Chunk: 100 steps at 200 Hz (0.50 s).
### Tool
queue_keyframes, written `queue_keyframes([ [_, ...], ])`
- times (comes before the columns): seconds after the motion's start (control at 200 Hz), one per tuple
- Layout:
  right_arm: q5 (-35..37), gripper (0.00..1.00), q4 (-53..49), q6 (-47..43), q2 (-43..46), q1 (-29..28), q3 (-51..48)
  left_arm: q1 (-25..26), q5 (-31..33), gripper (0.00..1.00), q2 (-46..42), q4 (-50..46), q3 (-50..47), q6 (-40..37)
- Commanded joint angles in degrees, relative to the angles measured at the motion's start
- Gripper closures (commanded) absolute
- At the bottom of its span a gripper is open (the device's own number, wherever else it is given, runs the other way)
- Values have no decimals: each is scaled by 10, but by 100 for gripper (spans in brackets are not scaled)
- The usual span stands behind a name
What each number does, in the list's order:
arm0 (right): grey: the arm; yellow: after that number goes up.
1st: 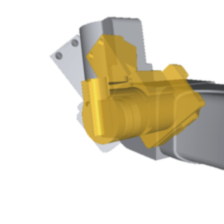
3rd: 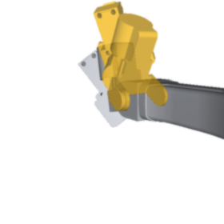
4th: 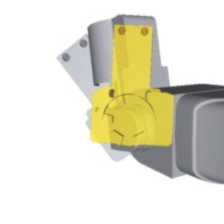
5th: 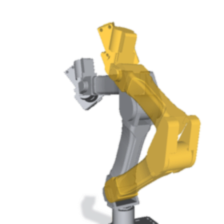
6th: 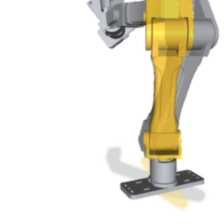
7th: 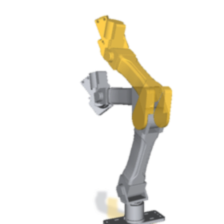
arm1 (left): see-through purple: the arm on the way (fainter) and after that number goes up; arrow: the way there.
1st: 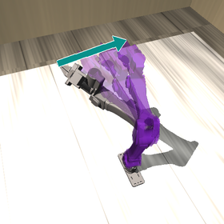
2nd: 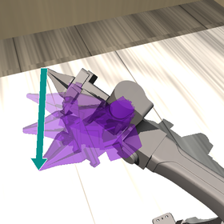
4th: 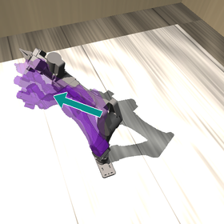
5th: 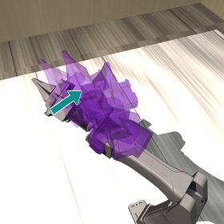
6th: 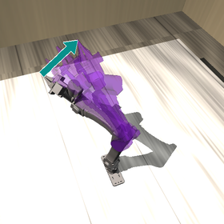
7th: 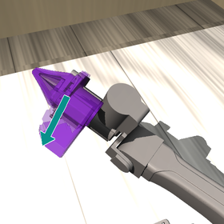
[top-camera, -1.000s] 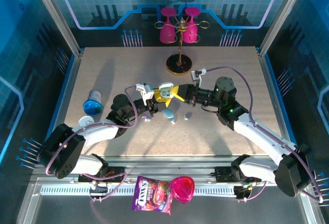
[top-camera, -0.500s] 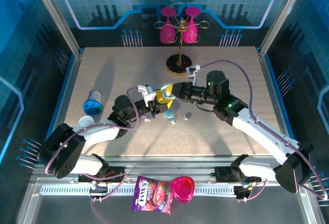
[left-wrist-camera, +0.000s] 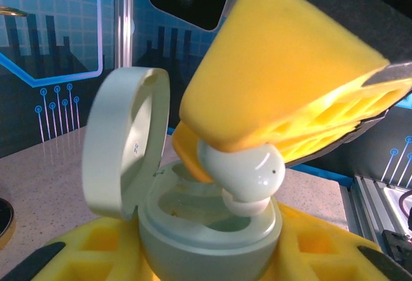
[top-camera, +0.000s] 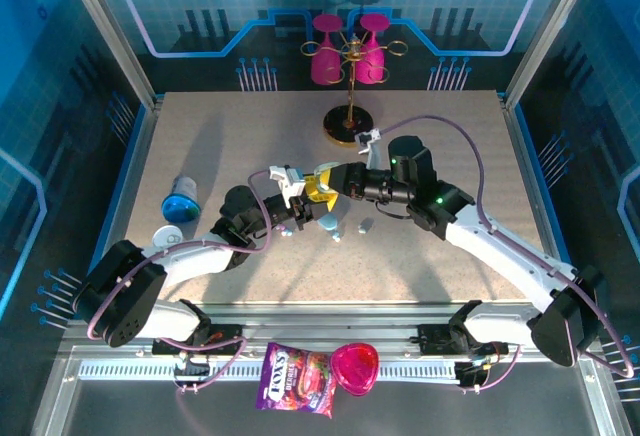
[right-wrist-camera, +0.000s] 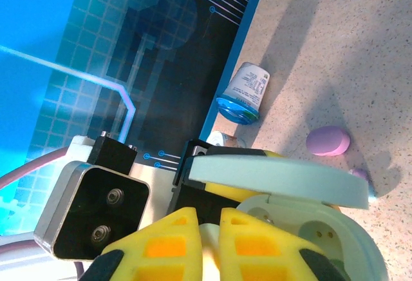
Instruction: Insert the wireless bluetooth earbuds into the charging case
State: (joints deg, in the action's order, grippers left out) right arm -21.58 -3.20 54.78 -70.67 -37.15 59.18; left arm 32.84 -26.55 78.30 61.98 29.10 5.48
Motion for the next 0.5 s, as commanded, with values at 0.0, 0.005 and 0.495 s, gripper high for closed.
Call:
queue_keyframes([
  [0.0,13,91,-20,-17,-9,-9,19,8,5,86,-2,20,22,-18],
  [0.005,13,91,-20,-17,-9,-9,20,8,5,86,-2,20,23,-18],
  [0.495,46,87,-77,-43,-19,-15,34,9,8,87,-14,15,23,-25],
])
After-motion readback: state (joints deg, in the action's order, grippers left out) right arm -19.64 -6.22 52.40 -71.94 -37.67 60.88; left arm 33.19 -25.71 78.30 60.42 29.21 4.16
